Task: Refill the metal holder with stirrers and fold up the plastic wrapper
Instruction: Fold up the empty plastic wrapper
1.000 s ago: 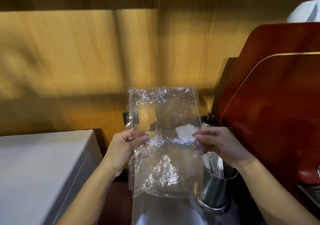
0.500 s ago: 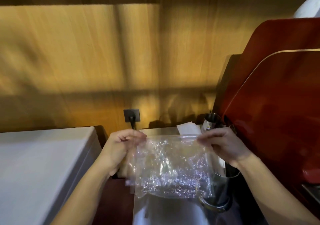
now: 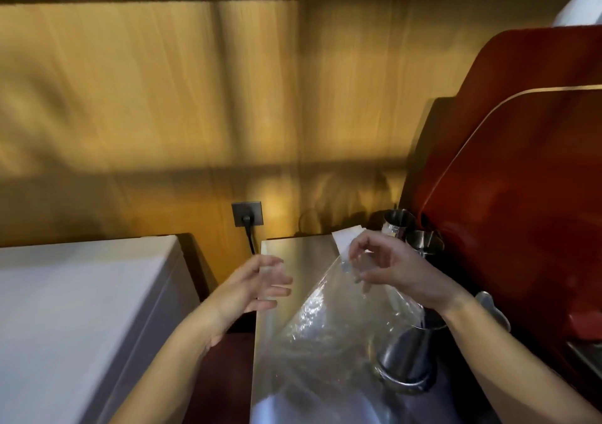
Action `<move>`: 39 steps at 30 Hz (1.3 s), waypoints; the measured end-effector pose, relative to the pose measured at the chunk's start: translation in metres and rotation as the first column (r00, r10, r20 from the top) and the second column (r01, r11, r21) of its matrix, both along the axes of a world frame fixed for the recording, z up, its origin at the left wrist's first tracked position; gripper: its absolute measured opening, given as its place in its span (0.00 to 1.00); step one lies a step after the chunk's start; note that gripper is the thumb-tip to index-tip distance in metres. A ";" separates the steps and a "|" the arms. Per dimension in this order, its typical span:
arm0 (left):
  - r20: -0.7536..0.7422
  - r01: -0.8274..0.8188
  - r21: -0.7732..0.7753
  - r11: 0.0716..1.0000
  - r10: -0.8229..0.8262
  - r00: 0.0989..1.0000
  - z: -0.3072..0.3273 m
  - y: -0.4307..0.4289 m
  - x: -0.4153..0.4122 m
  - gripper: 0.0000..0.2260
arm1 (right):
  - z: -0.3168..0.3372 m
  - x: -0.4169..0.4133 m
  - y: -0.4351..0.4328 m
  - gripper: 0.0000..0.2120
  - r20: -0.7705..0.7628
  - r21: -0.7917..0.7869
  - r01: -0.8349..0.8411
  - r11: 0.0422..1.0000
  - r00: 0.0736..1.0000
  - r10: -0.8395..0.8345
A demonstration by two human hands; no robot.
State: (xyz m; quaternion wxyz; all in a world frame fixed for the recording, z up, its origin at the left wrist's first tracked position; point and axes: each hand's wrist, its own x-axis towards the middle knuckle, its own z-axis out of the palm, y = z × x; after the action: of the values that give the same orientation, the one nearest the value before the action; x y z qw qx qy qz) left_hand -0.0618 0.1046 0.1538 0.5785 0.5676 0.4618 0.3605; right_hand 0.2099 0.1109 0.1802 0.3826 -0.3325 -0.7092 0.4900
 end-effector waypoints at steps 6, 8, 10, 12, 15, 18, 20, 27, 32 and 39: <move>-0.081 0.277 0.085 0.957 -0.270 0.959 -0.014 -0.019 0.046 0.10 | 0.014 -0.022 -0.003 0.20 0.245 -0.041 -0.086 0.995 0.965 0.094; -0.035 0.187 0.114 0.976 -0.184 0.982 -0.019 -0.021 0.048 0.04 | 0.014 -0.024 -0.003 0.27 0.258 -0.072 -0.057 0.996 0.963 0.073; 0.056 0.086 0.095 0.992 -0.092 0.994 -0.023 -0.018 0.042 0.03 | 0.012 -0.019 -0.003 0.32 0.252 -0.102 0.008 0.995 0.968 0.018; 0.114 -0.010 0.092 0.996 -0.001 0.993 -0.028 -0.014 0.031 0.07 | 0.006 -0.013 -0.006 0.32 0.187 -0.126 0.083 0.989 0.981 -0.059; 0.239 -0.096 0.059 0.994 0.079 0.968 -0.036 -0.011 0.018 0.06 | -0.014 -0.014 -0.010 0.33 0.011 -0.231 0.162 0.959 0.986 -0.164; 0.339 -0.158 -0.016 0.987 0.154 0.928 -0.045 -0.008 0.015 0.04 | -0.042 -0.028 -0.014 0.33 -0.017 -0.358 0.232 0.904 0.967 -0.255; 0.335 -0.206 -0.044 0.978 0.208 0.919 -0.052 -0.007 0.017 0.09 | -0.060 -0.038 -0.018 0.32 0.002 -0.365 0.259 0.894 0.961 -0.278; 0.160 -0.346 -0.300 0.889 0.405 0.900 -0.075 -0.006 0.021 0.22 | -0.108 -0.062 -0.020 0.33 -0.040 -0.319 0.434 0.843 0.882 -0.469; -0.037 -0.466 -0.219 0.857 0.470 0.882 -0.104 -0.006 0.021 0.30 | -0.127 -0.064 -0.012 0.27 0.110 -0.237 0.527 0.817 0.850 -0.516; -0.117 -0.462 -0.144 0.875 0.448 0.886 -0.133 0.006 0.022 0.09 | -0.152 -0.070 0.016 0.22 0.279 -0.215 0.570 0.793 0.814 -0.509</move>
State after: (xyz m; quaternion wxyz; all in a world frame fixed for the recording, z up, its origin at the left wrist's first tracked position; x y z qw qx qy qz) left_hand -0.0395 0.1104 0.0211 0.5042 0.4063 0.6337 0.4233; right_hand 0.1399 0.1270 0.0280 0.3782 -0.6229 -0.5405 0.4205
